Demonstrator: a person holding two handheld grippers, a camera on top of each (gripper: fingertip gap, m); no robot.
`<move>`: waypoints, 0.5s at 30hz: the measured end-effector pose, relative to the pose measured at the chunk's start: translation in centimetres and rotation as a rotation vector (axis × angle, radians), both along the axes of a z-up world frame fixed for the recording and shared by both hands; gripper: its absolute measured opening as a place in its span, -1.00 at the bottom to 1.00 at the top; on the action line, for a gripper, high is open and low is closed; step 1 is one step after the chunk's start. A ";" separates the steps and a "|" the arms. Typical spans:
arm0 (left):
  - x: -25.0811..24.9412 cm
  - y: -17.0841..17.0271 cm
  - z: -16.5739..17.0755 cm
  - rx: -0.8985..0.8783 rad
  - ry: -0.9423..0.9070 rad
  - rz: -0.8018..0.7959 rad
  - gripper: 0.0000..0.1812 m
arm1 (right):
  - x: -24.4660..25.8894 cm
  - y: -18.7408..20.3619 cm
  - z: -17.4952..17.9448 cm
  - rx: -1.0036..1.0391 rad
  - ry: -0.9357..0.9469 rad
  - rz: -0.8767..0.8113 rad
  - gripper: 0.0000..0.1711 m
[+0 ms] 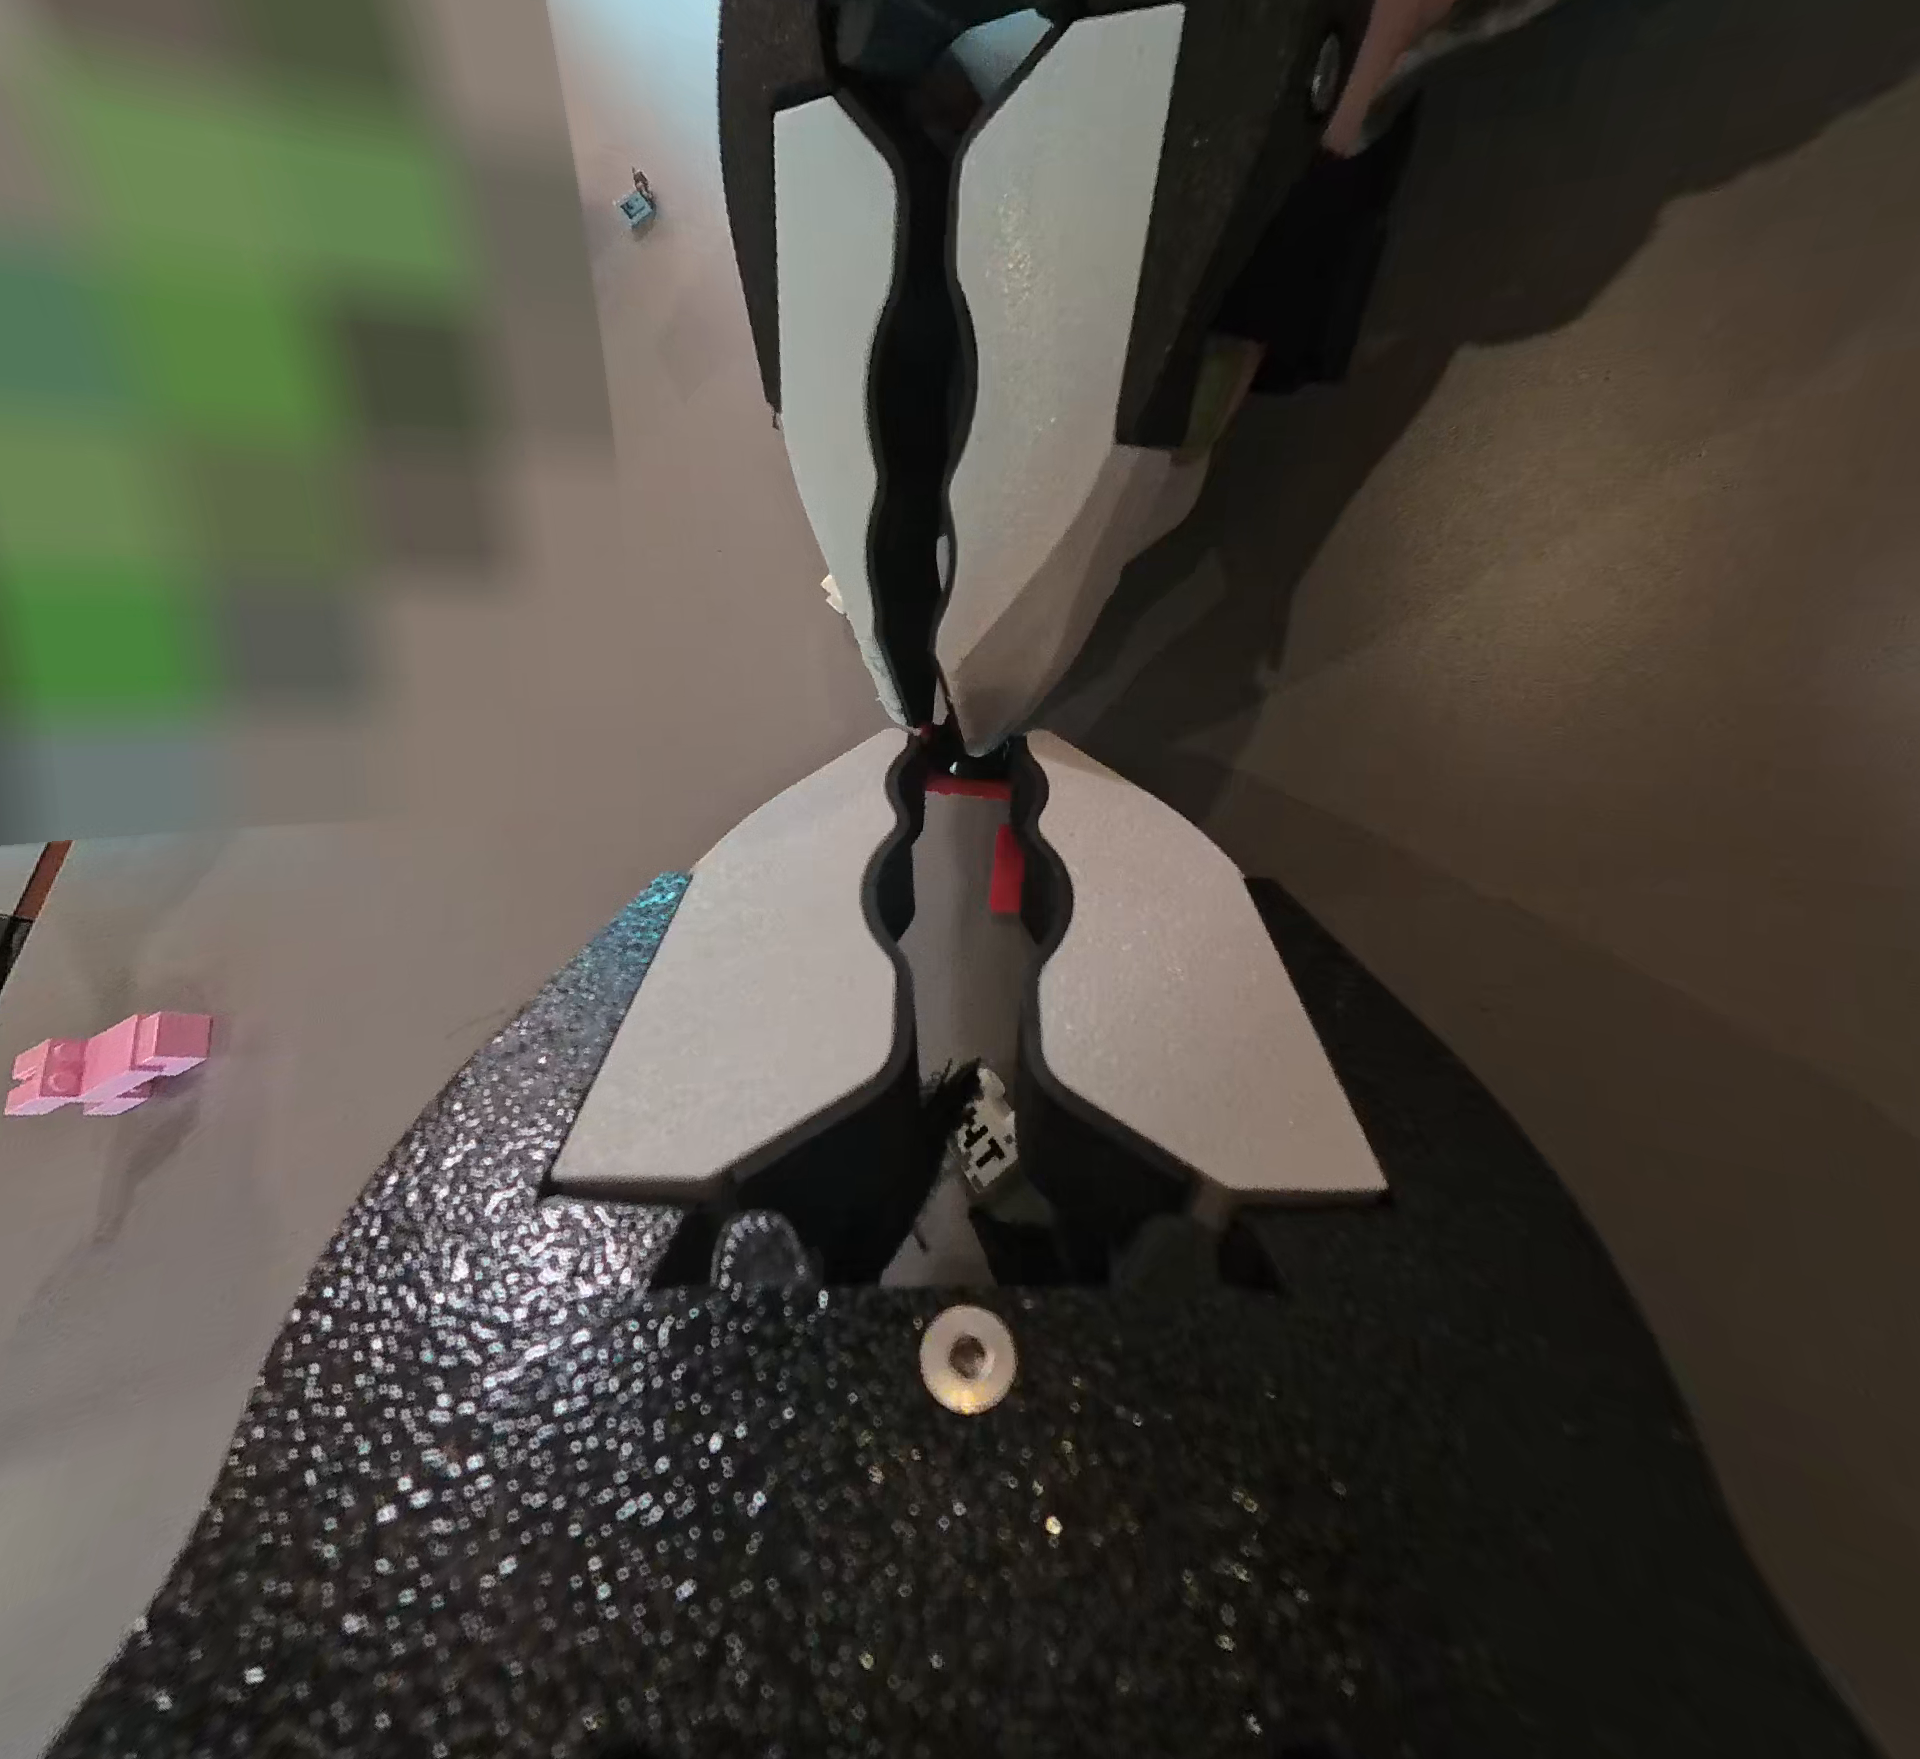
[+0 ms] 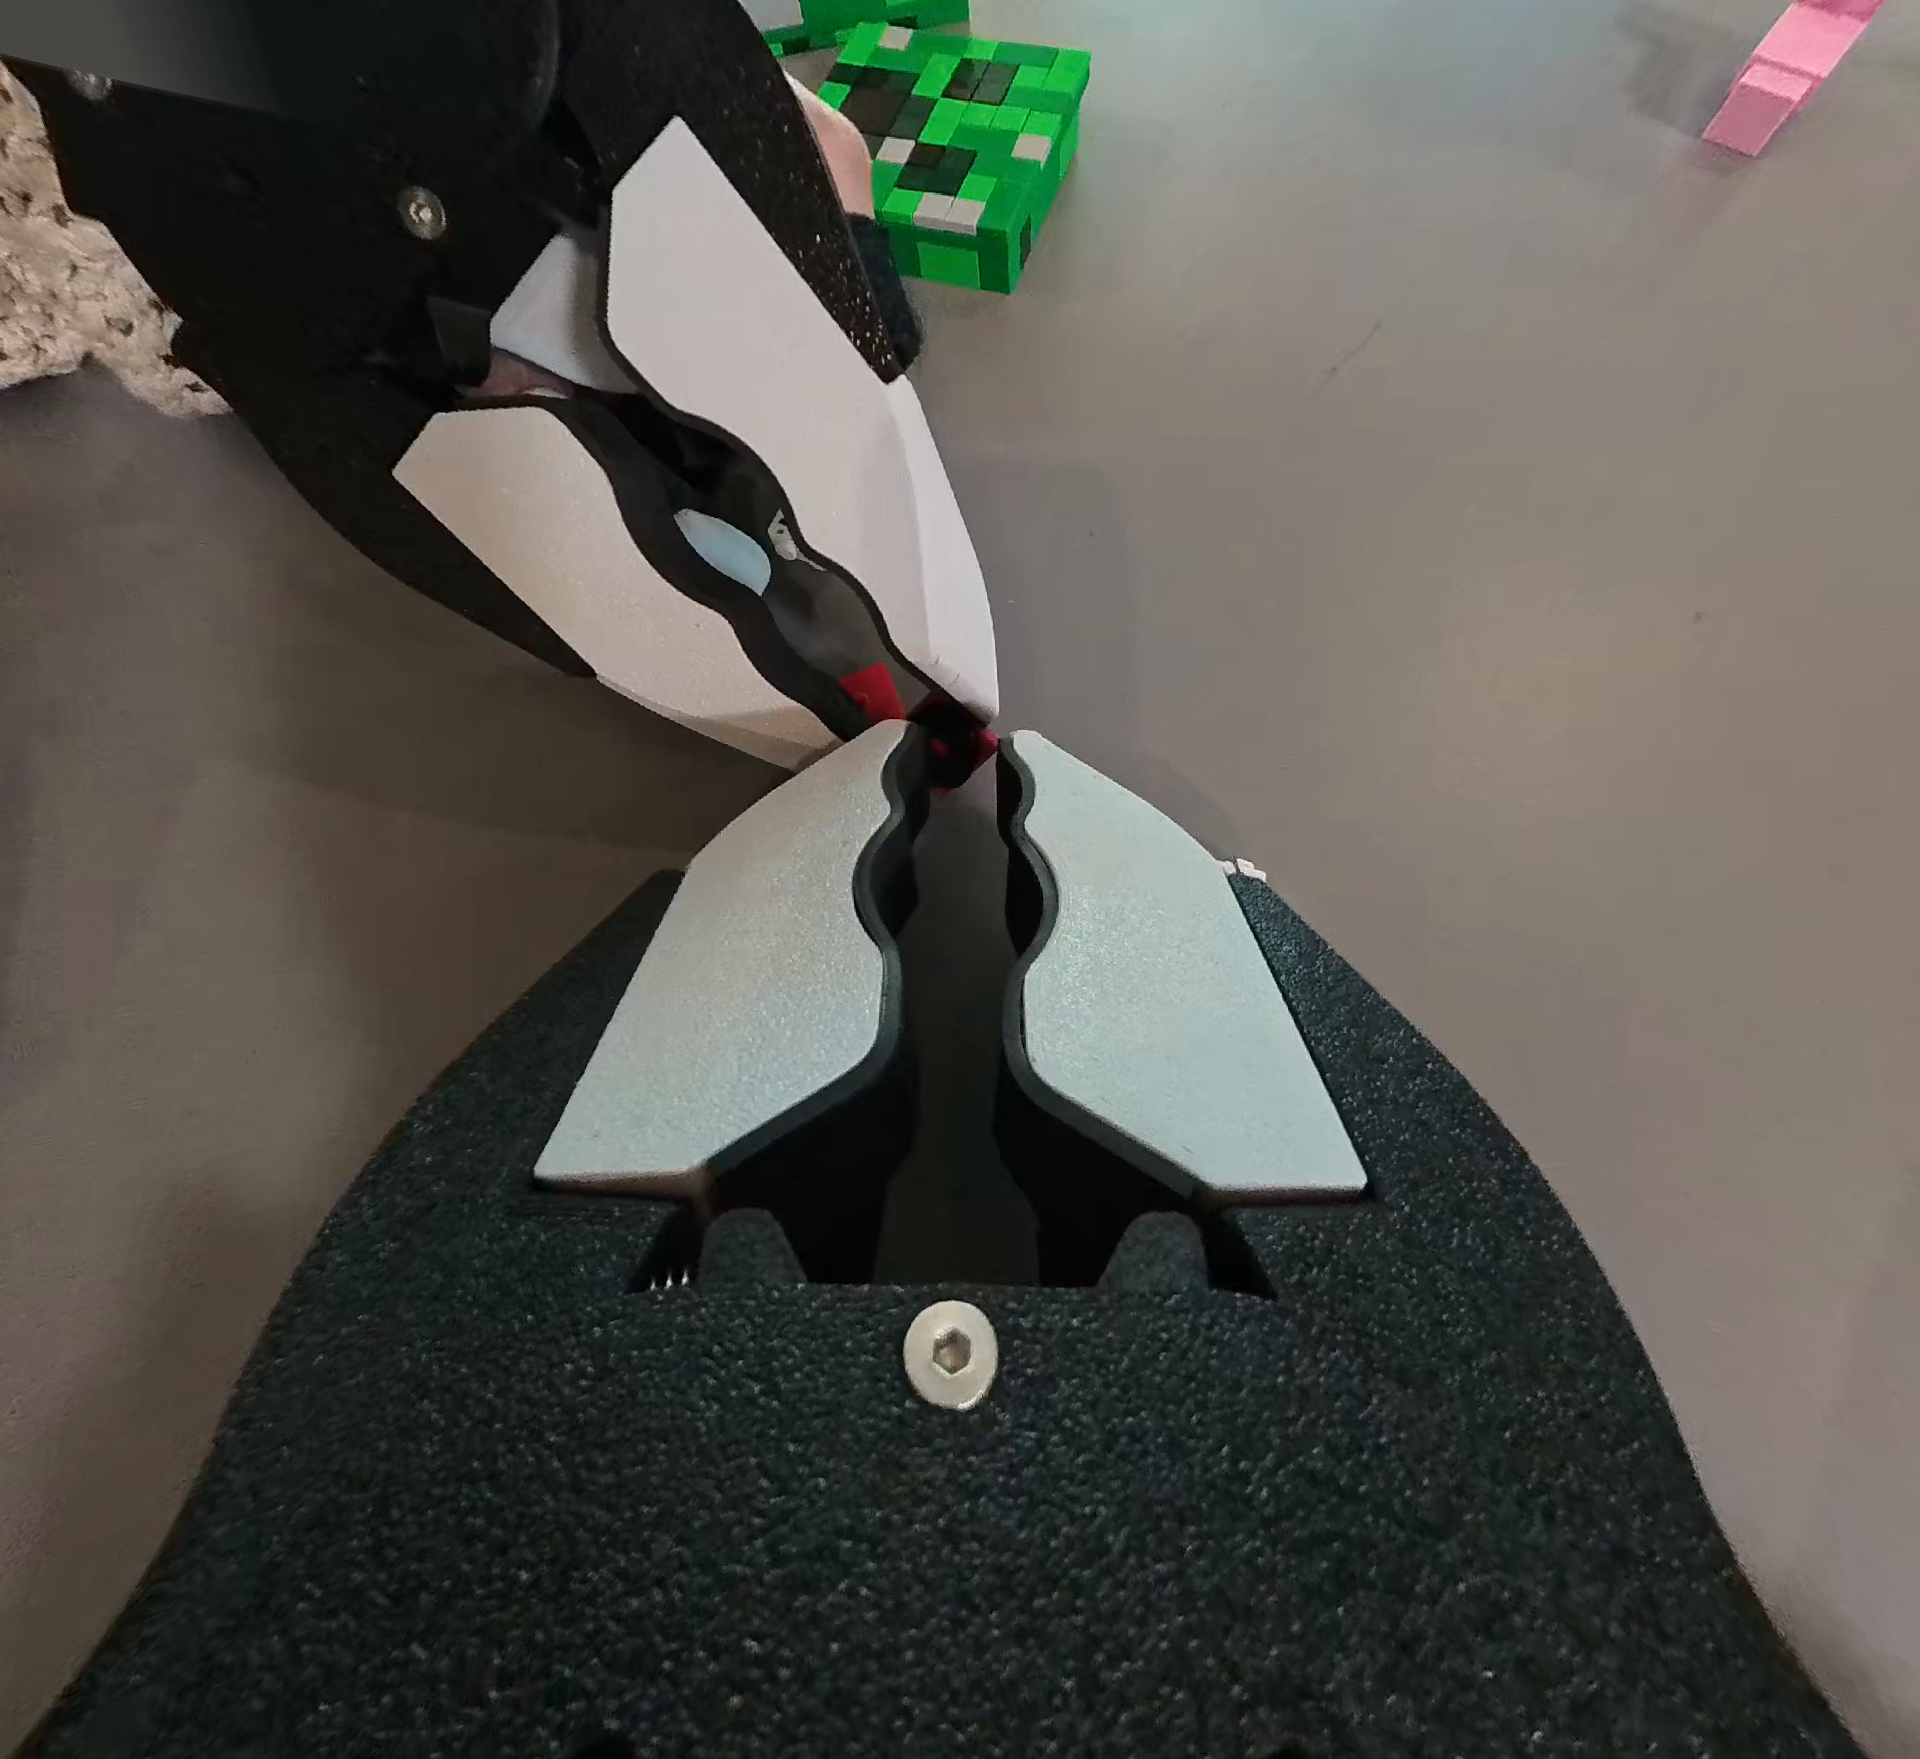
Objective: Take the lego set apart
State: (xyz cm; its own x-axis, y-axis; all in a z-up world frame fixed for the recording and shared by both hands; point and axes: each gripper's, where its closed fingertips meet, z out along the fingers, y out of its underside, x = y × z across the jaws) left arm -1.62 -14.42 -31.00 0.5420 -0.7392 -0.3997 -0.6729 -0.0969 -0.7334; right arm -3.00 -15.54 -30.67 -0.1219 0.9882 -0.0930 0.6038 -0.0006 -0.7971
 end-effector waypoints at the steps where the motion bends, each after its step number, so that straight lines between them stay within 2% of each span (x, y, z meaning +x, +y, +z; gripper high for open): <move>1: 0.0 0.0 0.0 -0.005 -0.002 -0.001 -0.83 | 0.0 0.0 0.0 0.000 -0.001 0.001 -0.86; 15: 0.0 0.2 -0.2 -0.032 -0.015 0.000 -0.83 | 0.0 0.1 -0.1 -0.006 -0.008 -0.002 -0.86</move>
